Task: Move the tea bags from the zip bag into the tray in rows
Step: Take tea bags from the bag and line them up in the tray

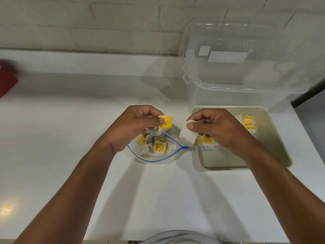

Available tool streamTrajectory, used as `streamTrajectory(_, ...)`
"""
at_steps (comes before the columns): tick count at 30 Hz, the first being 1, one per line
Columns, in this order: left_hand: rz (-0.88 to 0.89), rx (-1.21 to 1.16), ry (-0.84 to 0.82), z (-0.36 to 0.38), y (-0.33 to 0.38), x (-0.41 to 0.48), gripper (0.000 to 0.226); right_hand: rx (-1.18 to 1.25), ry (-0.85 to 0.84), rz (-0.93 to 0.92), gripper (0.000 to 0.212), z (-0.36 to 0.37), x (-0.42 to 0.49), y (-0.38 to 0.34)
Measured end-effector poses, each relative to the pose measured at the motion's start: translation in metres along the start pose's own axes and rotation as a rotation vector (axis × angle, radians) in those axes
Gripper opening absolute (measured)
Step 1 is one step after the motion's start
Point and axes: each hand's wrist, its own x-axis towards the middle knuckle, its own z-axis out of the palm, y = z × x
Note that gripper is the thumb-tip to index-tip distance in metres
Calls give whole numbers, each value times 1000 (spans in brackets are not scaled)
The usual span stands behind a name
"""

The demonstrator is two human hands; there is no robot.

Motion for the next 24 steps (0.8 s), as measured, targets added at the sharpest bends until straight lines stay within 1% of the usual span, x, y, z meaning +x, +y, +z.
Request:
streamTrajectory(4,-11,34,-38,9,4,1,10,61,-13,49,4,-9,-6,2)
streamTrajectory(7,30,33,-61,18,6,3,10,-2,7,47,6,-19,-11,8)
streamTrajectory(10,73,104,-89,28,10,9,8,1,11,67,9,-32,-18,14)
streamTrajectory(13,100,173,-119,43,19,14,8,-17,56,68,9,-50,-27,16)
streamTrajectory(17,128,237,-142,68,26,27,5,-138,148,63,7,-73,-34,24)
streamTrajectory(21,195,422,-118,96,25,42,8,-309,238,94,10,-93,-37,41)
streamTrajectory(24,242,581,-136,118,25,52,9,-437,258,134,11,-108,-40,51)
